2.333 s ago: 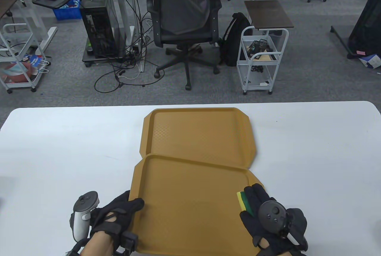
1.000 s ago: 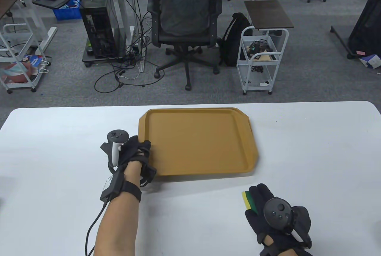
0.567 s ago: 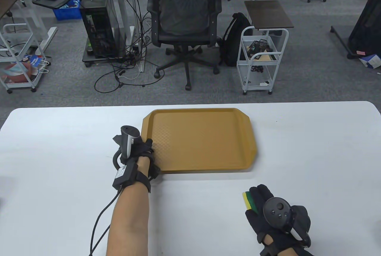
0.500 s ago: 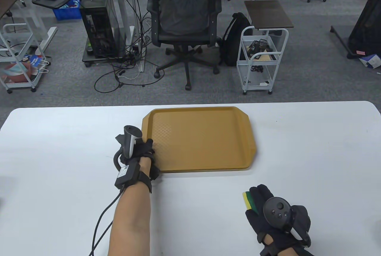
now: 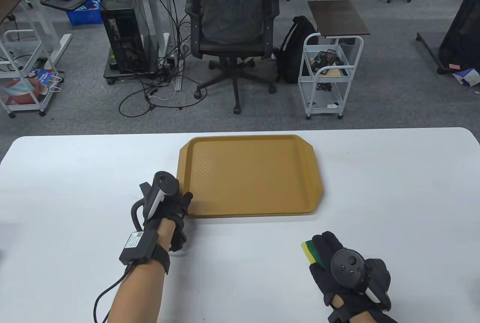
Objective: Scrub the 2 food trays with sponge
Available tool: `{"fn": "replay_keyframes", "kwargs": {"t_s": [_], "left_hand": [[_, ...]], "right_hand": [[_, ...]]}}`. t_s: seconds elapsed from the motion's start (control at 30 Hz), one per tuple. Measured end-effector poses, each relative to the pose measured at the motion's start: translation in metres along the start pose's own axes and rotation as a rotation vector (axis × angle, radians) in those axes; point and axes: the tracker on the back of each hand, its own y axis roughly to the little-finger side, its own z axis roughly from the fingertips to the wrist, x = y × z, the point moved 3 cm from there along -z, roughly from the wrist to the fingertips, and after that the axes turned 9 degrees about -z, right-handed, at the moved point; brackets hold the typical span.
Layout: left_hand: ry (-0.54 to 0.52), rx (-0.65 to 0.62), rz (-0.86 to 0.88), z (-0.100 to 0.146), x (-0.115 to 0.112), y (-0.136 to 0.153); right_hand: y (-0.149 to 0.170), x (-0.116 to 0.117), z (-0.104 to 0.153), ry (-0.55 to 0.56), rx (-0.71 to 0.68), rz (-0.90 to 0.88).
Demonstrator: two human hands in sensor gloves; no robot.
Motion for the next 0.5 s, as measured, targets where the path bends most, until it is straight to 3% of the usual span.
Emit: {"fn": "replay_keyframes", "kwargs": {"t_s": [0.3,0.5], "left_hand": [[-0.081,-0.177,-0.042,0.107,0.015,0.011],[-0.073,-0.204,-0.067,0.150,-0.004,0.017]], "right_hand": [[0.002,0.020,-0.010,-0.009,-0.017,0.032],[0.004,0.041,-0.017,-0.047,-0.018,0.077]]}}
